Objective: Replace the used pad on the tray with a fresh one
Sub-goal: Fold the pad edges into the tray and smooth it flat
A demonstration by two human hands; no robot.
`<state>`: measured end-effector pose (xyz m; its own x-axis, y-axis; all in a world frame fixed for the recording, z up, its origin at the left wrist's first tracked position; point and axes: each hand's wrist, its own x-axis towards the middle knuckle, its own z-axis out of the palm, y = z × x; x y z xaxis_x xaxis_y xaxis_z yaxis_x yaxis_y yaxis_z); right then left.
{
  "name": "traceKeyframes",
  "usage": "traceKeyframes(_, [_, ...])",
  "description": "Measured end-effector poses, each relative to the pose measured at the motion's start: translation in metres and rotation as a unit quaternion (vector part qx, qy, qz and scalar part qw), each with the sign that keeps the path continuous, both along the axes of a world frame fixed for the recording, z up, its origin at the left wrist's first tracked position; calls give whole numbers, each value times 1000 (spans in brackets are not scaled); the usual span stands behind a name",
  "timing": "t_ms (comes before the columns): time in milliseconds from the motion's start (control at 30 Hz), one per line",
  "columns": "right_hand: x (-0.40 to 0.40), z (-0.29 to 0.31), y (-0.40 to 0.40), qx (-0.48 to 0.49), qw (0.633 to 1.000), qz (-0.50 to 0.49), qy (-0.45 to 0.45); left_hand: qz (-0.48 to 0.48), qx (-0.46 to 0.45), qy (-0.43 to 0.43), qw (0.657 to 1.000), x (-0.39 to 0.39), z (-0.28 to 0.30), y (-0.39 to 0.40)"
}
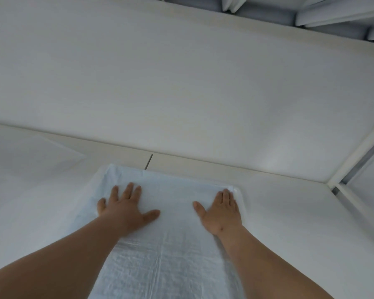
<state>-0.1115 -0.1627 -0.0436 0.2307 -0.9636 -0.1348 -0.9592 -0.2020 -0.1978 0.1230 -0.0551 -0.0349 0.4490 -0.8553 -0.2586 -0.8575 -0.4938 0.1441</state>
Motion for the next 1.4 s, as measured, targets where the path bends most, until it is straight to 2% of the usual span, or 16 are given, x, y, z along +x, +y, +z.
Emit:
traceKeyframes(167, [12,12,4,-2,999,4,42,34,1,7,999,13,5,10])
traceKeyframes(300, [53,22,29,-89,982,165,19,35,24,17,999,12,8,8])
traceKeyframes(367, [74,21,44,-80,972,218,-10,26,36,21,999,15,11,8])
traceKeyframes(467, [94,14,54,-42,968,247,-7,-4,47,-9,999,26,18,9])
traceKeyframes(633, [109,15,57,-60,980,189,20,-75,9,-72,994,49,22,11])
traceKeyframes(733, [139,17,63,-96,972,212,22,-113,15,-78,990,54,22,11])
traceKeyframes(800, [161,12,65,-75,965,249,8,-131,19,-85,988,61,23,9])
traceKeyframes(900, [175,7,62,-37,972,234,-4,-158,26,-84,984,74,22,6])
traceKeyframes(1167, [162,14,54,31,993,112,34,-138,53,-90,985,100,30,6])
traceKeyframes(1400, [180,25,57,67,991,90,67,-140,61,-118,981,103,33,-2])
